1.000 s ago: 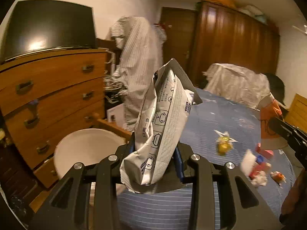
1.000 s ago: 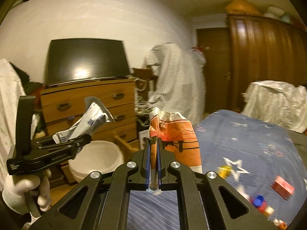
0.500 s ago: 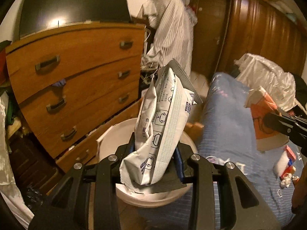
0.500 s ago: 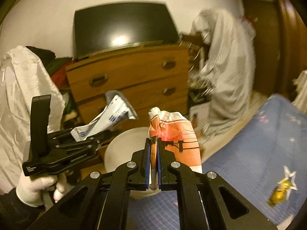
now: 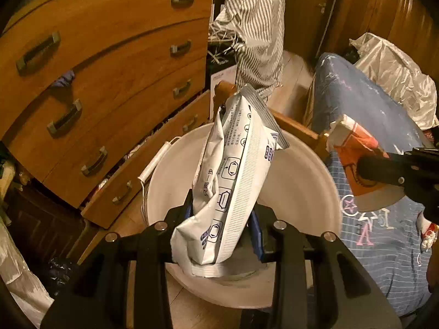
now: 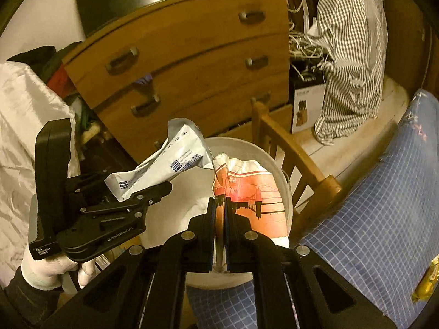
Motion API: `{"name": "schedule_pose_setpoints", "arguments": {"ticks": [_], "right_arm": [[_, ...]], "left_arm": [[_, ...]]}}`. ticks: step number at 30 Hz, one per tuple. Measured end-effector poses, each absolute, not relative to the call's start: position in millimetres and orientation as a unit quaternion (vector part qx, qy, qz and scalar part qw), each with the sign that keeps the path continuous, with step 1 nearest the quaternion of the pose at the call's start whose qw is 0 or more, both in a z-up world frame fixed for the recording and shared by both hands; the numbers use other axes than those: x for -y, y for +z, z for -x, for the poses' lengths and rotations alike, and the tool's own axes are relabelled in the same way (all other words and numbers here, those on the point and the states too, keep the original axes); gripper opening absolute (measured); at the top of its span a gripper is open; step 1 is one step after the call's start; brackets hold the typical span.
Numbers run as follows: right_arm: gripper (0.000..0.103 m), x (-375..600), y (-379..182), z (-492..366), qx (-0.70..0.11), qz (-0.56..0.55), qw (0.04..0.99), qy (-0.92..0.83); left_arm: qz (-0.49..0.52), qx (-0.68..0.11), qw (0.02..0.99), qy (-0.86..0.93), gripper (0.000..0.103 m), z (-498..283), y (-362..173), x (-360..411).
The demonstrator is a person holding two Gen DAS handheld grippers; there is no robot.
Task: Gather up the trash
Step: 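Carry the foil packet and orange wrapper over the white bucket, then open both tools to drop the trash into the bucket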
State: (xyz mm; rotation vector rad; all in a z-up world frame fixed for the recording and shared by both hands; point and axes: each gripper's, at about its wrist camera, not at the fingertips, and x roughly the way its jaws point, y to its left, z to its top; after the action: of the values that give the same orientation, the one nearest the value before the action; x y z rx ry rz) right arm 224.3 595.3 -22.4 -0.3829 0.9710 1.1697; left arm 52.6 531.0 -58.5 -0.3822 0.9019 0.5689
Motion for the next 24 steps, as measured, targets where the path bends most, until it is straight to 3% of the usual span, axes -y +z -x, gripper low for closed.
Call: {"name": "schedule_pose_setpoints", "arguments": {"ticks": [14,17,18,19,20,24], "right_arm": [[0.007,-589.5,-47.2,-250.2,-0.458,0.152,0.699,0.529],[0.008,-590.3,-49.2,-249.7,-0.461,0.146,0.693,0.536],[0.017,-588.5,-48.8,-250.5,-0.461,0.140,0.692,0.538],[0.033,-588.9,-47.9,-250.3,-0.459,0.137,0.694,0.538],[0.038,-586.4,-46.4,-250.8,-0.456,0.131,0.695,0.541],[0.038,-577.6,-40.0,-251.6,-0.448,0.121,0.699,0.545]], "left_arm": [[0.197,-0.432,0.835,0.279,0.038,-51.8,-75.2,-556.9],[0.192,-0.435,0.833,0.281,0.052,-54.1,-76.6,-556.7],[0.189,-0.434,0.833,0.286,0.055,-54.0,-76.2,-556.9],[0.187,-0.431,0.834,0.290,0.057,-53.2,-75.2,-557.3],[0.187,-0.429,0.834,0.292,0.058,-52.3,-74.6,-558.3],[0.187,-0.421,0.836,0.298,0.059,-49.6,-72.0,-560.7]]}}
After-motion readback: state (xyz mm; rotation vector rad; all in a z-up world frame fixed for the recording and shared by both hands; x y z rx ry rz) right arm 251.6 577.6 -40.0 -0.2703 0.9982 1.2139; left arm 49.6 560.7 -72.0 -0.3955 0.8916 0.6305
